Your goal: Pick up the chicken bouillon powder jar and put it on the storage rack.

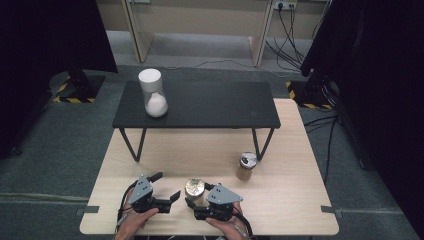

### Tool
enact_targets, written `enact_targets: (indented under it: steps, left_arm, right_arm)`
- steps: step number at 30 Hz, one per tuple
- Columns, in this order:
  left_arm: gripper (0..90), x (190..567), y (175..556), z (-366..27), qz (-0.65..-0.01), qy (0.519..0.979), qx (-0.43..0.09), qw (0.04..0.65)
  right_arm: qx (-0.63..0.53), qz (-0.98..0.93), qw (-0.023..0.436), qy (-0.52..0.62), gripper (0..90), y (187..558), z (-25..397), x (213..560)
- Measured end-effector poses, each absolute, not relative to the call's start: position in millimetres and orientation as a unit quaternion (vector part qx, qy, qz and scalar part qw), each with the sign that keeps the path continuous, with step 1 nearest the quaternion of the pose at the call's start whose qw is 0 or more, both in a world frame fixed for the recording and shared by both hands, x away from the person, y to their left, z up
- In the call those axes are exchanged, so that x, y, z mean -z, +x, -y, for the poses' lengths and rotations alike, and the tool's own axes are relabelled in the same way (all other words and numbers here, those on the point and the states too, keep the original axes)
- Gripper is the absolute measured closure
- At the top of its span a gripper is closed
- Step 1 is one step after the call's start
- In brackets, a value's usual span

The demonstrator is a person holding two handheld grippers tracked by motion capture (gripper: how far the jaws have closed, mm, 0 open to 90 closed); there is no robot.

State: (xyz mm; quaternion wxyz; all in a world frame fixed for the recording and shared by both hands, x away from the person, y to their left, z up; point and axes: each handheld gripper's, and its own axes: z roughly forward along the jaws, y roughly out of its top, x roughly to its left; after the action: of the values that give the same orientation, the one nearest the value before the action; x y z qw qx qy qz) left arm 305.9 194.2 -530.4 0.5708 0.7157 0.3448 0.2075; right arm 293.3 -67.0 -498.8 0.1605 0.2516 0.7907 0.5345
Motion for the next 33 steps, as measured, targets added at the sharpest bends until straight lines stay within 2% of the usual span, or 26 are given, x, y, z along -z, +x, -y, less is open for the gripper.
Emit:
enact_targets:
  steps: [33]
  left_arm:
    - [3.3,531,306,-195,-0.346,0.715,-0.208,0.571]
  right_arm:
    - [-0.533,-0.788,0.169,0.257,30.4,311,68,454]
